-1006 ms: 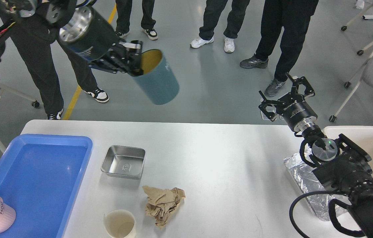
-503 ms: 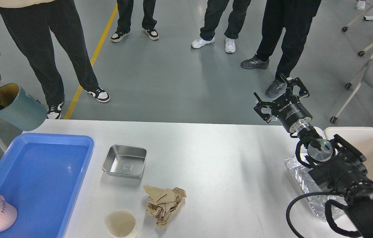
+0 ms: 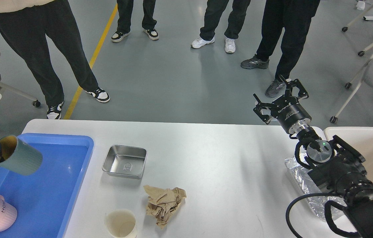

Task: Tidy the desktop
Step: 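Lower the teal mug into the blue tray and release it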

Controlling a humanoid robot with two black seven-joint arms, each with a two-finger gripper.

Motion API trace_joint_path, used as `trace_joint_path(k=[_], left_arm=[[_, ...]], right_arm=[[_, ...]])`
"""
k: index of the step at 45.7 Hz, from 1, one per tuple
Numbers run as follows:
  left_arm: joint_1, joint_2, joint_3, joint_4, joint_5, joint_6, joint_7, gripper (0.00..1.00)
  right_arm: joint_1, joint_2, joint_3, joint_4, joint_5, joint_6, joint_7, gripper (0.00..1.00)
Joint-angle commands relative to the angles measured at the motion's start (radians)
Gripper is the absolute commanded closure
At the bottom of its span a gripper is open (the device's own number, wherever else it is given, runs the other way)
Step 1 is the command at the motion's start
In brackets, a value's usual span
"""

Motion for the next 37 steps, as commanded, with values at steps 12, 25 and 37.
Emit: trace_joint_path(k=[12,25,37], left_arm=[[0.148,-0.134,-0.029,-0.096,0.142,0.000,0.000,0.99],[0.185,-0.134,-0.021,-0.122,0.162,0.000,0.000,0.98],[0.223,-0.137,-0.023,-0.122,0.179,0.000,0.000,0.97]], right_arm=[[-0.006,-0.001,-0.001,0.000,0.000,0.000,0.000,0.00],[-0.009,-0.007,-0.001,0.000,0.000,0.000,0.000,0.00],[-0.012,-0.007,-0.001,0.000,0.000,0.000,0.000,0.00]])
